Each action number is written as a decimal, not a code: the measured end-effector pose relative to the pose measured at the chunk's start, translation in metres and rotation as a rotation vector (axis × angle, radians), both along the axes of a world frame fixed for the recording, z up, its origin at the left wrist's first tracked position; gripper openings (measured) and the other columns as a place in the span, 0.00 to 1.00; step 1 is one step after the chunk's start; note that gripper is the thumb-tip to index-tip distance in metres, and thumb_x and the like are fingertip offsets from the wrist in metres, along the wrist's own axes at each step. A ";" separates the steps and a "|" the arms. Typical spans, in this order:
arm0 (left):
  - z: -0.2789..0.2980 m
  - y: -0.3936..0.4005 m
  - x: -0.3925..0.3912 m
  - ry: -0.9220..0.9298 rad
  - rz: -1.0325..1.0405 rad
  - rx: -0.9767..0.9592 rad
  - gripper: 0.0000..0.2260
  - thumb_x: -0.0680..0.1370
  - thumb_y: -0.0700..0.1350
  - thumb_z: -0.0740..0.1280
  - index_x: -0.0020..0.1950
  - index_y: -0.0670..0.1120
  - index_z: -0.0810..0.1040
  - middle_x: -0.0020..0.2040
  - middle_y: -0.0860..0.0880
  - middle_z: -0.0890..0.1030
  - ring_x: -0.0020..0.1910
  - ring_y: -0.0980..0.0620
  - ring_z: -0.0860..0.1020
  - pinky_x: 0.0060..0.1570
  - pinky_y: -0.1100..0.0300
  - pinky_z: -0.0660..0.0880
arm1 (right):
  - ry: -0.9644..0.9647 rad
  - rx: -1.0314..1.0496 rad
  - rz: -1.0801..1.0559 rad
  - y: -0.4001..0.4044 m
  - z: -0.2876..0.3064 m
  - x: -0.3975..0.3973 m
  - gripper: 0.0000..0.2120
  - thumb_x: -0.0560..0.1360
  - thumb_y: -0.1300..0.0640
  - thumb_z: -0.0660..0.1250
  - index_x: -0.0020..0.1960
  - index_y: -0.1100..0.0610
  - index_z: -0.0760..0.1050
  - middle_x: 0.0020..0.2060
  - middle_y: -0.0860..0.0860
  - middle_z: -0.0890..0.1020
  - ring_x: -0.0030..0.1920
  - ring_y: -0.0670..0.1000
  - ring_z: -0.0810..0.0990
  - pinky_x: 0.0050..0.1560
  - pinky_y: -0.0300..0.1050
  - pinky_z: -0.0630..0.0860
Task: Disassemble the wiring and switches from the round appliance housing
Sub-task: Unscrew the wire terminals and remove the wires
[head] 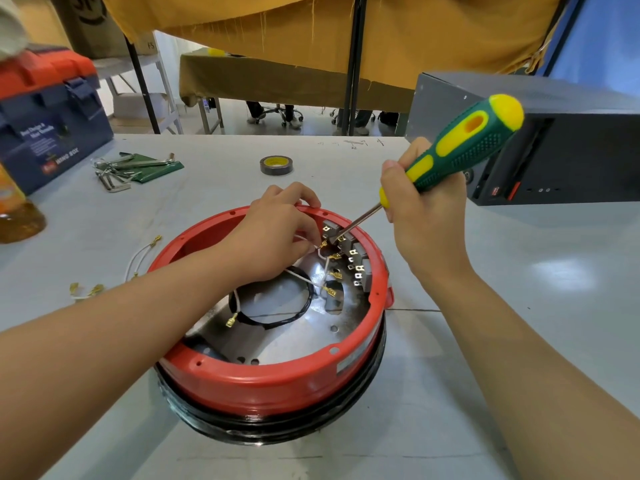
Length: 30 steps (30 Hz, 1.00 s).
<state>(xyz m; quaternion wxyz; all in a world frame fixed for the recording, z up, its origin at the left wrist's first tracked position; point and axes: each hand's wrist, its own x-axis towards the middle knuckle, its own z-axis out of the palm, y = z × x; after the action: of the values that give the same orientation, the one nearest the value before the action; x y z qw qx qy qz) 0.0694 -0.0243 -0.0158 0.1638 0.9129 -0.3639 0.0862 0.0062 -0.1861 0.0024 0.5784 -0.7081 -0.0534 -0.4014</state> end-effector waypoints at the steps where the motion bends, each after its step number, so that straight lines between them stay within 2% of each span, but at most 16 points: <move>1: 0.000 0.000 0.000 0.000 0.001 0.001 0.06 0.75 0.42 0.68 0.47 0.52 0.83 0.65 0.53 0.68 0.59 0.50 0.65 0.58 0.55 0.64 | 0.001 0.003 0.002 0.000 0.000 0.000 0.15 0.72 0.59 0.62 0.31 0.57 0.60 0.26 0.64 0.65 0.29 0.63 0.65 0.32 0.49 0.65; 3: 0.000 0.000 0.000 0.000 0.002 0.000 0.06 0.75 0.42 0.68 0.46 0.51 0.83 0.65 0.53 0.68 0.59 0.50 0.65 0.59 0.54 0.64 | -0.002 0.003 0.003 0.000 -0.001 -0.001 0.15 0.73 0.59 0.62 0.30 0.58 0.60 0.26 0.63 0.65 0.28 0.62 0.65 0.31 0.49 0.65; 5: 0.000 0.000 -0.001 0.002 0.002 -0.003 0.06 0.75 0.42 0.68 0.46 0.51 0.83 0.65 0.53 0.68 0.59 0.50 0.65 0.58 0.55 0.64 | -0.011 -0.018 0.004 0.001 -0.002 -0.003 0.15 0.73 0.59 0.62 0.30 0.55 0.63 0.25 0.60 0.66 0.28 0.59 0.67 0.32 0.46 0.67; 11: 0.000 0.000 -0.001 0.006 0.004 0.001 0.06 0.75 0.42 0.68 0.47 0.51 0.84 0.65 0.53 0.68 0.59 0.50 0.65 0.58 0.56 0.64 | -0.008 -0.017 -0.021 0.005 -0.001 -0.006 0.15 0.73 0.58 0.63 0.29 0.54 0.63 0.25 0.61 0.68 0.28 0.62 0.68 0.33 0.52 0.69; 15: 0.001 0.000 -0.001 0.001 0.004 0.008 0.06 0.75 0.42 0.68 0.46 0.51 0.83 0.65 0.53 0.68 0.59 0.50 0.65 0.57 0.57 0.63 | -0.023 -0.090 -0.008 0.010 -0.002 -0.008 0.17 0.73 0.58 0.63 0.28 0.52 0.62 0.22 0.52 0.66 0.26 0.52 0.67 0.30 0.46 0.66; 19: 0.000 0.000 -0.001 0.013 0.005 0.005 0.06 0.75 0.42 0.68 0.46 0.51 0.83 0.65 0.53 0.67 0.59 0.50 0.64 0.57 0.57 0.64 | -0.041 -0.087 -0.003 0.004 -0.002 -0.009 0.15 0.74 0.59 0.63 0.30 0.53 0.64 0.24 0.54 0.68 0.27 0.55 0.68 0.32 0.46 0.68; 23: 0.001 0.000 0.000 0.010 0.001 -0.003 0.06 0.75 0.42 0.68 0.46 0.51 0.83 0.65 0.54 0.67 0.59 0.50 0.64 0.57 0.58 0.63 | -0.067 -0.110 0.008 0.002 -0.004 -0.011 0.15 0.74 0.60 0.63 0.31 0.51 0.64 0.24 0.50 0.68 0.27 0.51 0.69 0.32 0.44 0.67; 26: 0.001 0.001 -0.001 0.012 -0.004 -0.010 0.06 0.75 0.41 0.68 0.45 0.51 0.84 0.65 0.53 0.68 0.59 0.50 0.65 0.58 0.56 0.64 | -0.106 -0.166 0.016 0.003 -0.006 -0.011 0.18 0.74 0.63 0.64 0.31 0.48 0.63 0.25 0.43 0.67 0.27 0.42 0.68 0.33 0.35 0.66; 30: 0.001 0.001 -0.001 0.009 -0.006 -0.006 0.06 0.75 0.41 0.68 0.45 0.51 0.83 0.65 0.53 0.68 0.59 0.50 0.65 0.58 0.55 0.64 | -0.122 -0.256 0.061 0.002 -0.006 -0.012 0.16 0.75 0.64 0.64 0.33 0.48 0.64 0.27 0.44 0.68 0.29 0.41 0.70 0.35 0.30 0.66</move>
<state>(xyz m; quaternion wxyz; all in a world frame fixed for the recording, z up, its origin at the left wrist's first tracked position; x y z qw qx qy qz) 0.0687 -0.0228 -0.0150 0.1683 0.9117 -0.3656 0.0827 -0.0062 -0.1842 -0.0036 0.4908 -0.7486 -0.1606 -0.4159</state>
